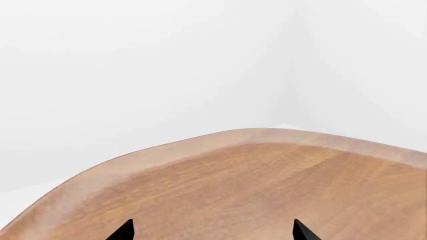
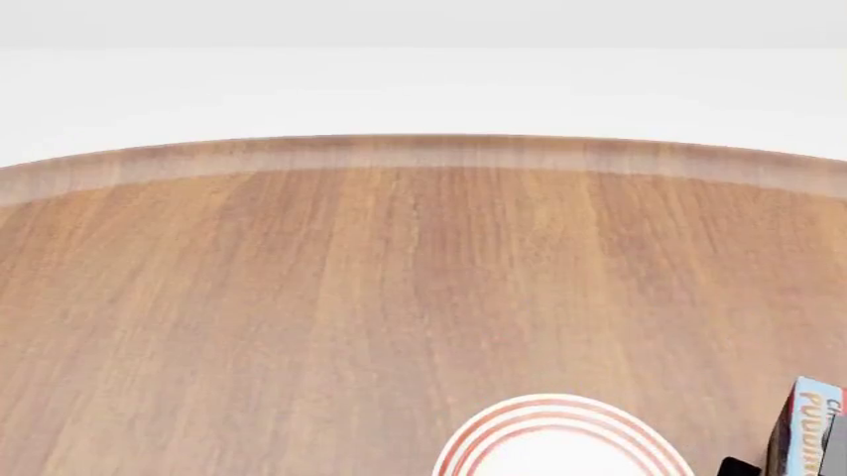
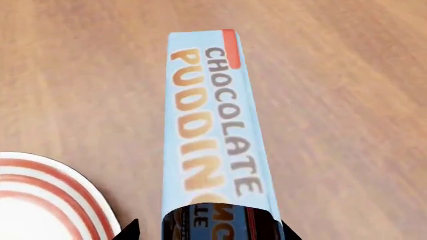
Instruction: Put the chocolate pudding to the right of the plate.
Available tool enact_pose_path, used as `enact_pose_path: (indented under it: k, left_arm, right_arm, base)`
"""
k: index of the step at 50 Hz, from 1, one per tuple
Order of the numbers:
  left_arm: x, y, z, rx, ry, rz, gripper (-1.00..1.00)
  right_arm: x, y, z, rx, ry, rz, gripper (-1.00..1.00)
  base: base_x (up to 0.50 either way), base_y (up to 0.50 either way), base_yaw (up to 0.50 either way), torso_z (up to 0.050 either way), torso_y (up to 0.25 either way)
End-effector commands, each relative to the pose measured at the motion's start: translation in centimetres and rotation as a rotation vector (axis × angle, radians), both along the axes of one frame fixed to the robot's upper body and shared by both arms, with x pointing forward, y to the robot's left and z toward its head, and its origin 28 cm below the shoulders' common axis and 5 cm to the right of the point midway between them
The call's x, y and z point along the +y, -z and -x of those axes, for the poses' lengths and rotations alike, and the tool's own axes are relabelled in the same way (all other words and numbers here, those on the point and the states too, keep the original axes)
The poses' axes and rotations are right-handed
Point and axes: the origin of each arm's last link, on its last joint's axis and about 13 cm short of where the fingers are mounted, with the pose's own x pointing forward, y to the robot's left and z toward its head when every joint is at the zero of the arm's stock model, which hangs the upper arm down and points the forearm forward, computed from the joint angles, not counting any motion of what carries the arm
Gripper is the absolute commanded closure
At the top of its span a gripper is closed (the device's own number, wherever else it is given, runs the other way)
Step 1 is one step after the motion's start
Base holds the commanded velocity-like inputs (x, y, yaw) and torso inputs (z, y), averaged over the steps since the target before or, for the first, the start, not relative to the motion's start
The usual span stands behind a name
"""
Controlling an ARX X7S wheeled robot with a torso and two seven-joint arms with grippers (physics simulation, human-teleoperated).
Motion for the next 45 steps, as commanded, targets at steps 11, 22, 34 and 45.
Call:
enact_pose_path:
  k: [11, 22, 34, 45]
  left_arm:
    - [0.0, 0.0, 0.0, 0.0, 0.0, 0.001, -1.0]
    - [0.0, 0.0, 0.0, -0.001, 0.001, 0.003, -1.0]
    - [0.0, 0.1, 0.0, -0.003, 0.001, 0.004, -1.0]
    - [0.0, 0.0, 0.1, -0.004, 0.001, 0.004, -1.0]
  right_arm:
    - [-0.2, -0.2, -0.1, -0.026, 0.008, -0.018, -1.0]
    - [-1.3, -1.2, -0.5, -0.115, 0.09, -0.007, -1.0]
    - [-1.4, -3.5, -1.3, -0.226, 0.065, 0.003, -1.0]
    - [-1.1, -6.7, -0.7, -0.332, 0.038, 0.001, -1.0]
  base:
    - [0.0, 0.0, 0.0, 0.0, 0.0]
    - [0.0, 0.0, 0.0, 0.0, 0.0]
    - [0.0, 0.0, 0.0, 0.0, 0.0]
    - [0.0, 0.0, 0.0, 0.0, 0.0]
